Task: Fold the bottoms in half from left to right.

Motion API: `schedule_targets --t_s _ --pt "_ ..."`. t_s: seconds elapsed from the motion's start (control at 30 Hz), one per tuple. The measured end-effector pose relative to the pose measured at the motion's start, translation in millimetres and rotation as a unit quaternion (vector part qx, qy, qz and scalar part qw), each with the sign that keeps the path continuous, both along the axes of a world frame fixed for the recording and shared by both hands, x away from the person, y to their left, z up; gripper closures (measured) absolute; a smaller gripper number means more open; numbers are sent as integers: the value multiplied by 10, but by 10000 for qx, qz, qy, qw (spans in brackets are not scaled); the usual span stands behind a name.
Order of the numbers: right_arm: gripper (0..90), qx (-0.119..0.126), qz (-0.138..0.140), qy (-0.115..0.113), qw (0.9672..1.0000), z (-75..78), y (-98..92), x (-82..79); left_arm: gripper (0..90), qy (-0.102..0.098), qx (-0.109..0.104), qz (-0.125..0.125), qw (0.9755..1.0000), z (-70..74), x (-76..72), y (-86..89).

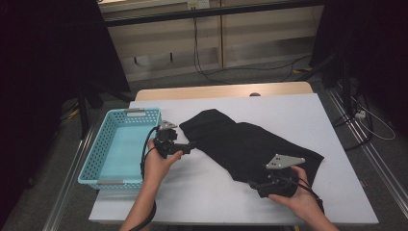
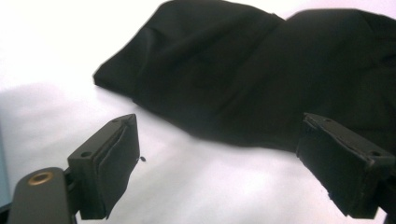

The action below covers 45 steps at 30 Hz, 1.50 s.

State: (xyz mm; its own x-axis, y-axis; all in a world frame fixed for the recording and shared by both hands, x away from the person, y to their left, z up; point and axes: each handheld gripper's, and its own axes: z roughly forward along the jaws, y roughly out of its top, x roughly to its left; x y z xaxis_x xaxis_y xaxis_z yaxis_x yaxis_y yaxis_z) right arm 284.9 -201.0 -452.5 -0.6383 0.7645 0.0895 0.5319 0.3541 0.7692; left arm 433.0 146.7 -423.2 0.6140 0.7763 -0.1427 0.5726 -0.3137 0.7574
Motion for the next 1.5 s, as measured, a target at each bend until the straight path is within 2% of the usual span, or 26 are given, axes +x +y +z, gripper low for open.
schedule_targets --t_s 0.13,0.2,0.23,0.3,0.4,0.57,0.67,0.8,1.0,1.13,1.2,1.27,1.33,1.37,1.43,1.5 --pt "335 -284 114 -37 9995 -34 15 -33 130 -38 -21 31 10000 9 21 -17" --pt "367 -410 170 13 9990 -69 31 -39 125 -114 -34 114 9999 20 33 -18" --pt "368 -526 212 -56 9984 -86 40 -45 119 -127 -29 118 9998 30 37 -16" --pt "392 -596 244 -86 9979 -81 54 -52 117 -167 -59 99 9998 48 47 -22" --pt "482 -567 245 -128 9980 -87 71 -63 117 -192 -77 91 9997 72 65 -24" --pt "682 -566 128 -127 9982 -77 62 -54 117 -268 -138 112 9995 110 86 -44" --pt "860 -655 147 -153 9976 -65 31 -35 117 -273 -148 110 9995 125 101 -47" --pt "875 -596 181 -18 9981 -46 -34 -37 117 -311 -160 117 9993 154 129 -49" --pt "877 -529 203 231 9981 -5 -219 -157 118 -312 -113 118 9994 174 220 -96" --pt "878 -634 263 233 9974 23 -300 -244 132 -219 -112 84 9997 88 328 -138" --pt "877 -599 226 214 9977 43 -360 -269 156 -251 2 154 9996 30 403 -161" --pt "865 -487 269 216 9982 34 -390 -266 196 -280 -2 187 9994 -12 490 -166" --pt "806 -462 266 198 9984 6 -378 -257 255 -199 -2 216 9996 -47 575 -180" --pt "745 -457 276 188 9984 1 -361 -254 283 -212 62 210 9995 -66 623 -189" --pt "679 -395 298 148 9987 11 -330 -255 401 -252 182 127 9994 -89 676 -216" --pt "545 -285 267 67 9992 34 -306 -251 463 -192 350 95 9992 -125 728 -248"
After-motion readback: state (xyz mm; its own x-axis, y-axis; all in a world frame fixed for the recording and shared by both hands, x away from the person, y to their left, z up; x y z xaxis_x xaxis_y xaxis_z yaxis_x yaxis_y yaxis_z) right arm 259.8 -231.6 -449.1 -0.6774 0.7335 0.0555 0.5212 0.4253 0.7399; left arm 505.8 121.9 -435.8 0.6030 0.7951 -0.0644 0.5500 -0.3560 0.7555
